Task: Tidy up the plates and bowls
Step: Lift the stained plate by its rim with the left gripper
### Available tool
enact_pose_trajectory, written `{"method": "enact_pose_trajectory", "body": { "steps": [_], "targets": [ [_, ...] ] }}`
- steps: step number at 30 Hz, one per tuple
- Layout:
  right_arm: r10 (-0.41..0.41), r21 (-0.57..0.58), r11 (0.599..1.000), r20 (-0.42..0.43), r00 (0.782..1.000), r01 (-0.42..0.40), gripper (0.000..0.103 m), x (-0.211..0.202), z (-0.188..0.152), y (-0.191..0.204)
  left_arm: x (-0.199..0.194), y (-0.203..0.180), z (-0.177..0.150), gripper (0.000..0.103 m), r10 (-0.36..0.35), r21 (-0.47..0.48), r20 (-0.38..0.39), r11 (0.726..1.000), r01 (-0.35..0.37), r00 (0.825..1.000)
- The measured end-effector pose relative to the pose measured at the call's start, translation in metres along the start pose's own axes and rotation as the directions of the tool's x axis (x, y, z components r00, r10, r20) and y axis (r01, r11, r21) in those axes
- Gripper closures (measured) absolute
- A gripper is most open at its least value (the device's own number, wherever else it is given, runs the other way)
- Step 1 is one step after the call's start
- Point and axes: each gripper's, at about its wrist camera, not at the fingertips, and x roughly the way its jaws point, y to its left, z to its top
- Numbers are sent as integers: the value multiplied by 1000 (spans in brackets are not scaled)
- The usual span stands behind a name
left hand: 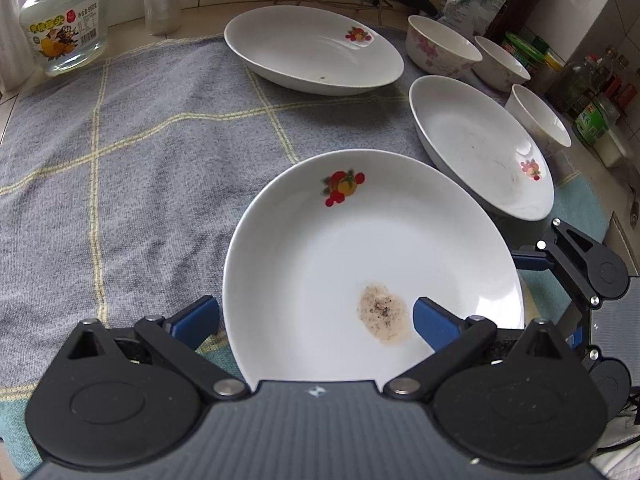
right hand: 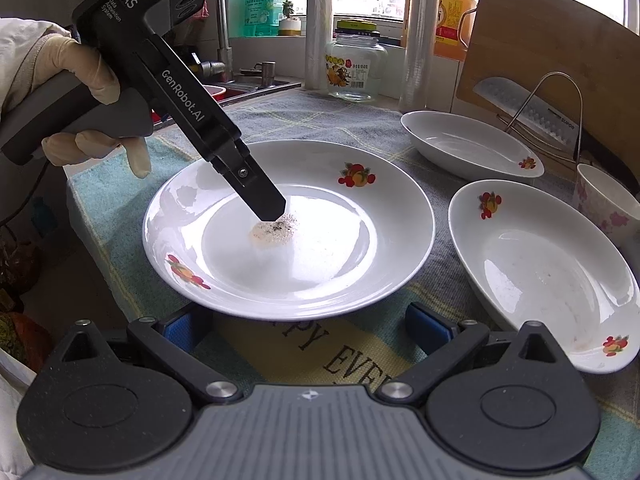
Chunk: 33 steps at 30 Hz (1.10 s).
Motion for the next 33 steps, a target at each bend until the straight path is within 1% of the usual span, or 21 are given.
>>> {"method": "enact_pose_trajectory", "body": {
  "steps": [2,5,7,9,12,14,16,19,23,26,29,33],
  "targets": [
    [1,-2,1000,1,1000,-1,0,-1,-1,1,3,-5,2,1,22,39,-23,999,-21,999],
    [5,-5,1000,4,1000,-5,0,-2,-1,1,9,-14,6,1,63,130,-55,990,-56,996],
    [4,-5,1000,9,1000,-4,0,-2,-2,1,10,-17,7,1,75,157,-67,985,-64,995],
    [0,-1,1000,7,1000,0,0,-2,-1,0,10,-14,9,1,60,155,-83,987,-46,995],
    [-2,0,1000,6,1000,2,0,-1,-1,1,7,-3,16,1,-2,120,-120,993,17,993],
    [3,-7,1000,4,1000,-3,0,-1,0,2,7,2,21,1,-30,116,-135,992,45,990],
    [5,-12,1000,-2,1000,-5,0,0,1,1,6,4,26,3,-39,117,-137,992,55,990],
    [7,-23,1000,-1,1000,-7,0,0,2,2,7,6,34,4,-78,124,-144,988,96,986],
    [13,-39,999,0,1000,-13,0,0,3,3,10,8,42,8,-103,142,-158,982,126,982],
    [20,-43,999,0,1000,-20,0,0,3,2,11,10,47,13,-126,136,-167,979,149,978],
    [28,-47,998,-1,1000,-28,0,1,3,1,14,10,50,13,-132,143,-186,977,159,974],
    [33,-67,997,-2,999,-33,0,1,5,2,16,9,54,16,-143,147,-209,973,176,967]
  ]
}}
